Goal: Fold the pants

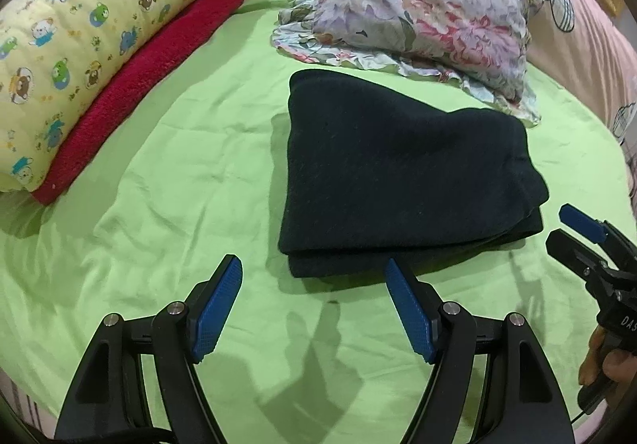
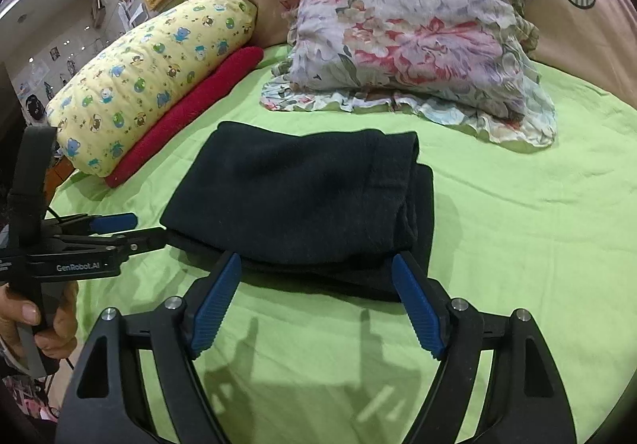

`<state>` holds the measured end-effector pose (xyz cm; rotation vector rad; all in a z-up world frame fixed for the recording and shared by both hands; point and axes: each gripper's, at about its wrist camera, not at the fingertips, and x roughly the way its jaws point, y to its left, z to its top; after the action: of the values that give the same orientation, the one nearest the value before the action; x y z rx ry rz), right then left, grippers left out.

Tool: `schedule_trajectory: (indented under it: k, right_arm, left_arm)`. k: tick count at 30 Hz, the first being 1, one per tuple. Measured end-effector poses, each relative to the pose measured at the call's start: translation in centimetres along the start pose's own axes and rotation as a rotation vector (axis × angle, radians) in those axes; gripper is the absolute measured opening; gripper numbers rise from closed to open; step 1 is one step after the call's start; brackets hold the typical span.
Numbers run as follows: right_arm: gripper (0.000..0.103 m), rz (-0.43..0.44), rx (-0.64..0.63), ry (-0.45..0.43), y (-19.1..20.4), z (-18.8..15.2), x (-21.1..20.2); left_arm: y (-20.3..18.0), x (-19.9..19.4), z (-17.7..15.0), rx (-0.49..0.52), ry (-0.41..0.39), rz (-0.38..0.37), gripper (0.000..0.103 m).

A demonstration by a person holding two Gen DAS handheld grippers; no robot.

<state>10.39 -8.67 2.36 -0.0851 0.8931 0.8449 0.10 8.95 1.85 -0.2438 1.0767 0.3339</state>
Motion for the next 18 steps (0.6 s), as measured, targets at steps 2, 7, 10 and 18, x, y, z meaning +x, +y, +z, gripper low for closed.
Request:
schedule_trajectory:
  k: [2, 7, 10, 18]
  right_arm:
    - [0.079, -0.007, 0.006, -0.004, -0.2, -0.4, 0.1]
    - [0.079, -0.024, -0.003, -0.022, -0.2, -1.3, 0.2]
    - [0.080, -0.029, -0.026, -0.032, 0.3, -1.8, 0.4]
    - [0.080, -0.026, -0.073, -0.050, 1.7, -2.9, 0.9]
  left_arm:
    - [-0.2, -0.1, -0.2, 0.015, -0.018, 0.022, 0.075]
    - [-0.8, 0.0, -0.8, 0.051, -0.056, 0.052, 0.079]
    - [-1.1, 0.6, -1.2, 0.066, -0.057, 0.043, 0.081]
    - [-1.3, 1.4, -1.6, 0.063, -0.072, 0.049, 0.083]
